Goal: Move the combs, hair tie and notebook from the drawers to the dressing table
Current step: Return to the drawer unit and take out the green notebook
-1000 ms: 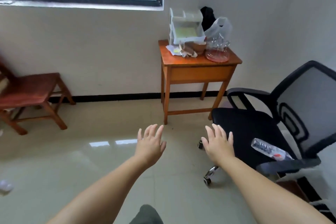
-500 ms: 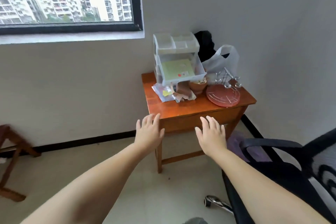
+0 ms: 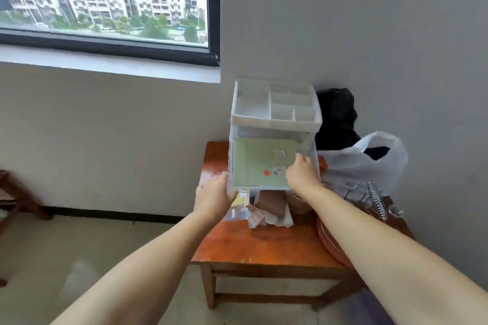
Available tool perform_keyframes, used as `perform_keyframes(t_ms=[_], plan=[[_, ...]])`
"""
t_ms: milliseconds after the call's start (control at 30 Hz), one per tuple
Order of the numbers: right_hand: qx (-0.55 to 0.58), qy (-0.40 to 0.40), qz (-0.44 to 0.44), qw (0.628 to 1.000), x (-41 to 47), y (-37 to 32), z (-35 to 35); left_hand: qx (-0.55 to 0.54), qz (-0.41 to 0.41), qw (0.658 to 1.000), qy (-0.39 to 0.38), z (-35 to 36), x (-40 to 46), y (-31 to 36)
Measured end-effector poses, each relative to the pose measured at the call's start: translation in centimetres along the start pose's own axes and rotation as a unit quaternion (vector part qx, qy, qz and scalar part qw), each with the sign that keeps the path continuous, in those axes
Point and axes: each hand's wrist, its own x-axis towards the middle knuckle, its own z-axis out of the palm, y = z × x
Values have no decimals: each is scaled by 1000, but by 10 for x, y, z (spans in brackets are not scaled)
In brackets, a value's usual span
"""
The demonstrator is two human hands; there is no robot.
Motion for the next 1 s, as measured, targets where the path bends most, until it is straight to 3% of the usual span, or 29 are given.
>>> perform_keyframes(t_ms=[100,233,300,400,467,633,700,767,867,1000], plan=[[-8,-25,63,998,33,-1,-2,-32,2,999,2,4,8,-1],[62,-15,67,996,46,-2,2,-10,29,999,23,0,11,-9],[154,-37,74,985,53,3,-1,5,49,998,32,1,14,-7],[345,-96,61,932,53,0,-9,-9,55,998,43,1,13,-8],[390,-105,24,914,44,-1,-21,-7,60,997,42,1,13,-8],[463,-42,-17,885,14,23,-50,-21,72,996,38,-5,14,-9],[525,12,2,851,0,41,-57,-25,79,996,33,-8,16,-8],[540,49,36,839,-17,57,-60,-31,84,995,35,-12,20,-8],[425,55,47,903,-35,74,-49,-22,102,994,34,-17,23,-10],[228,-17,-28,973,-38,77,-23,-34,125,990,49,-20,21,-10]])
